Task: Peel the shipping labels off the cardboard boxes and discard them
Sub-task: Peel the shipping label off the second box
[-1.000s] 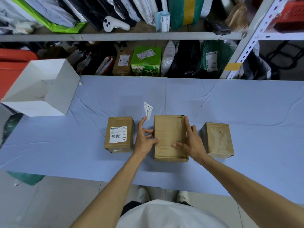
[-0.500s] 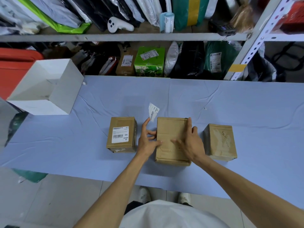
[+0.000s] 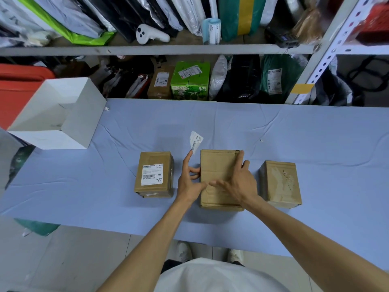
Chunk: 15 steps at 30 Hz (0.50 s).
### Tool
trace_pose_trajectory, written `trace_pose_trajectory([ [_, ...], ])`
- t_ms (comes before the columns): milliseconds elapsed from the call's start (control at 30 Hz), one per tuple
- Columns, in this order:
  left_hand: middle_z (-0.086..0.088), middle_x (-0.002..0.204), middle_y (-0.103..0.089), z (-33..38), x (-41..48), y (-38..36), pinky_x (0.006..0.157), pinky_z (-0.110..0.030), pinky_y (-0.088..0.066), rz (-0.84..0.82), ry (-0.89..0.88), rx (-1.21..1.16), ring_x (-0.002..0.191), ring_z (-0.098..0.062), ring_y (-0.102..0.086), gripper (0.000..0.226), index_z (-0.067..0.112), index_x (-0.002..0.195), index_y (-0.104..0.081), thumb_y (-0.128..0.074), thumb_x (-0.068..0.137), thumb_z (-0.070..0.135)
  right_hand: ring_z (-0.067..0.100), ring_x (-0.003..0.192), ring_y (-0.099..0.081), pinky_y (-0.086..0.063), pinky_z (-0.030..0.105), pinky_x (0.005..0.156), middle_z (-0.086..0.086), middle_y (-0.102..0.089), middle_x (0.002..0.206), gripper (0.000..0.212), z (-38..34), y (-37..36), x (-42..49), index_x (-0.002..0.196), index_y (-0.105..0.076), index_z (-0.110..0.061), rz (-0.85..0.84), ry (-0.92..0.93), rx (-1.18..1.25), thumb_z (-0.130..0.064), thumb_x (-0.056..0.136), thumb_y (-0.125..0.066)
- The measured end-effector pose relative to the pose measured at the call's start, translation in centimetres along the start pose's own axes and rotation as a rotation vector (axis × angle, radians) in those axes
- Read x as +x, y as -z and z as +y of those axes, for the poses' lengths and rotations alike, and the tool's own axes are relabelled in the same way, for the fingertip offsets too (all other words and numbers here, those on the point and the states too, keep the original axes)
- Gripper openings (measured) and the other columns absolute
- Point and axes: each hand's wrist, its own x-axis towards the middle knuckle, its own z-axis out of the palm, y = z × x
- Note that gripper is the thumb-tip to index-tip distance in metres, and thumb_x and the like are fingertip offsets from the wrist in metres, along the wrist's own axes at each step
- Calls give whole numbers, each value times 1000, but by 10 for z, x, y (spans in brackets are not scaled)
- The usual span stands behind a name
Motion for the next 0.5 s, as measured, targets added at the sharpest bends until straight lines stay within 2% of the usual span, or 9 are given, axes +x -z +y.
trace_pose_trajectory([
  [67, -2, 99, -56, 0, 1, 0, 82, -22, -51, 14, 6, 10, 95, -17, -61, 106, 44, 145, -26, -79, 66, -2, 40, 92, -60, -52, 43, 69, 14, -43, 118, 115, -2, 1, 2, 145, -4, -15, 19, 3, 13, -61, 66, -75],
  [133, -3, 98, -56, -1, 2, 2, 82, -23, -51, 15, 11, 10, 94, -19, -62, 106, 44, 145, -27, -73, 66, -10, 40, 87, -60, -52, 45, 70, 13, -46, 111, 85, -1, 5, 5, 135, -16, -16, 14, 4, 55, -53, 80, -67],
  [233, -1, 96, -55, -3, 3, 5, 82, -23, -50, 7, 15, 10, 93, -18, -62, 107, 46, 143, -26, -72, 65, -12, 35, 77, -57, -52, 48, 71, 10, -49, 95, 37, 2, 11, 6, 112, -24, -20, 7, 26, 105, -37, 95, -52],
  [300, -1, 96, -56, -4, 2, 7, 81, -20, -49, 6, 13, 9, 93, -16, -62, 108, 47, 142, -26, -73, 65, -12, 34, 76, -54, -48, 44, 67, 12, -49, 91, 20, 4, 12, 7, 111, -24, -19, 24, 50, 45, -22, 98, -40],
  [333, -1, 96, -56, -5, 2, 7, 81, -20, -49, 7, 14, 8, 93, -17, -63, 108, 48, 142, -26, -73, 65, -12, 34, 76, -52, -44, 40, 64, 13, -50, 92, 20, 5, 13, 7, 115, -24, -18, 29, 56, 10, -15, 97, -33],
  [400, -3, 97, -56, -5, 3, 8, 82, -21, -51, -1, 32, -15, 94, -19, -64, 109, 50, 140, -27, -71, 65, -14, 32, 76, -49, -38, 35, 62, 16, -49, 96, 34, 7, 13, 6, 128, -22, -15, 24, 70, -31, -9, 95, -26],
  [500, -7, 99, -57, -5, 8, 8, 86, -29, -54, -16, 67, -86, 98, -23, -67, 110, 51, 139, -28, -70, 65, -17, 32, 77, -50, -40, 35, 64, 17, -46, 106, 54, 9, 13, 2, 144, -8, -19, -6, 92, -52, -10, 96, -30],
])
